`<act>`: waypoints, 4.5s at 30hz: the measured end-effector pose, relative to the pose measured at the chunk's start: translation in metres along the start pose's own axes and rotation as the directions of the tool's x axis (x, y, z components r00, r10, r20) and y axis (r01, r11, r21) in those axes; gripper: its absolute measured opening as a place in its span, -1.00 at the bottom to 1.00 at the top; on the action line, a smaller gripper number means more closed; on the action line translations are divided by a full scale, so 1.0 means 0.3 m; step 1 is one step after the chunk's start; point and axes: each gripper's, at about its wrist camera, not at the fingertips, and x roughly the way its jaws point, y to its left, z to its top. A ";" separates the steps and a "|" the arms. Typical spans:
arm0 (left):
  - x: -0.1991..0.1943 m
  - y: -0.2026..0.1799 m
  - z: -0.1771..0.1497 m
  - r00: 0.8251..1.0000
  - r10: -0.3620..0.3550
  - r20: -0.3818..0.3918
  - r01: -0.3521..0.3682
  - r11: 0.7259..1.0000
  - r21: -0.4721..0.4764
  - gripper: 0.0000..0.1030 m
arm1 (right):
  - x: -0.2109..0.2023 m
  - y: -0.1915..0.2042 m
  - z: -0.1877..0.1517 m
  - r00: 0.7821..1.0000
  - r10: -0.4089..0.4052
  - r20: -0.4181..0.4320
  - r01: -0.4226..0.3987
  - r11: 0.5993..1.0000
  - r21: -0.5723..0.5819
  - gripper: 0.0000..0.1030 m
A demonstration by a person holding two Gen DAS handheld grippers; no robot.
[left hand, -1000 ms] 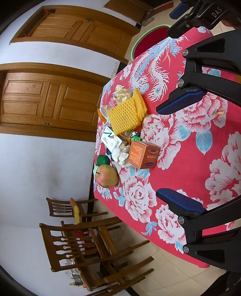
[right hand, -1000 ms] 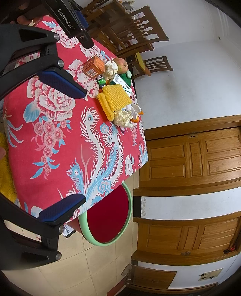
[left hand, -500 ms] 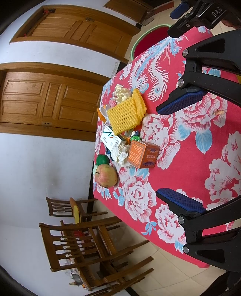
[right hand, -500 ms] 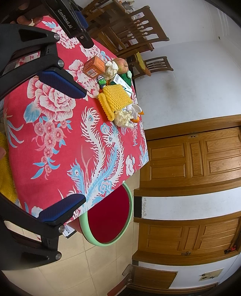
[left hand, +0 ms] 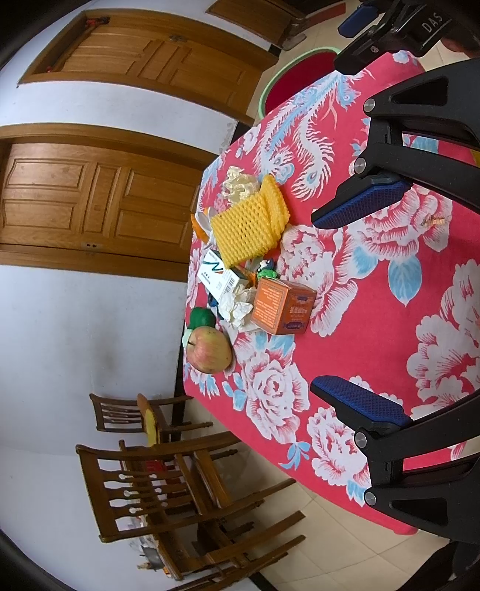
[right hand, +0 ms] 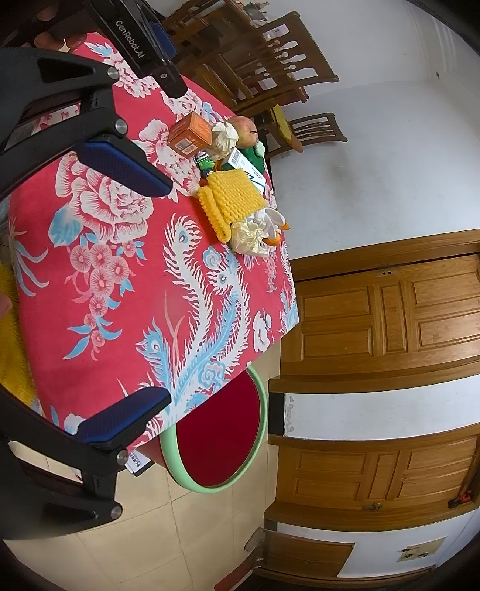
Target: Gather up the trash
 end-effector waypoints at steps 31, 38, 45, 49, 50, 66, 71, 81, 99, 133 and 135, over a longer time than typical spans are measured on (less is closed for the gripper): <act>0.206 0.046 0.136 0.996 0.041 -0.080 -0.034 0.996 0.080 0.60 | 0.206 0.032 0.179 0.995 0.076 -0.064 -0.080 0.995 -0.053 0.97; 0.281 0.031 0.160 0.993 0.001 -0.120 0.013 0.994 0.111 0.60 | 0.250 0.033 0.181 0.992 0.086 -0.094 -0.087 0.996 -0.008 0.97; 0.350 0.020 0.145 0.987 -0.033 -0.160 0.059 0.985 0.164 0.60 | 0.287 0.057 0.180 0.991 0.037 -0.127 -0.039 0.999 -0.018 0.97; 0.387 0.019 0.134 0.984 -0.043 -0.173 0.076 0.979 0.187 0.59 | 0.338 0.076 0.181 0.987 0.008 -0.160 -0.010 1.000 -0.017 0.97; 0.392 0.021 0.132 0.984 -0.043 -0.174 0.076 0.979 0.188 0.59 | 0.355 0.085 0.180 0.985 0.000 -0.172 -0.003 1.000 -0.018 0.97; 0.390 0.082 0.110 0.956 -0.202 -0.212 0.229 0.967 0.109 0.04 | 0.533 0.247 0.191 0.963 0.050 -0.265 -0.071 0.995 -0.071 0.97; 0.348 0.117 0.135 0.967 -0.186 -0.172 0.201 0.977 0.074 0.04 | 0.556 0.316 0.238 0.964 0.102 -0.245 -0.137 0.982 -0.129 0.81; 0.323 0.174 0.162 0.981 -0.135 -0.141 0.141 0.989 0.035 0.04 | 0.680 0.406 0.261 0.928 0.191 -0.319 -0.242 0.962 -0.129 0.17; 0.295 0.131 0.179 0.984 -0.125 -0.128 0.128 0.992 0.013 0.04 | 0.509 0.312 0.296 0.888 0.382 -0.257 -0.401 0.916 -0.026 -0.90; 0.276 -0.439 0.257 0.903 -0.372 -0.215 0.414 0.887 0.206 0.04 | 0.170 -0.418 0.351 0.995 0.099 -0.010 -0.095 0.975 0.200 -0.90; 0.281 -0.497 0.254 0.894 -0.386 -0.226 0.433 0.874 0.221 0.04 | 0.176 -0.476 0.336 0.998 0.065 -0.010 -0.061 0.973 0.221 -0.90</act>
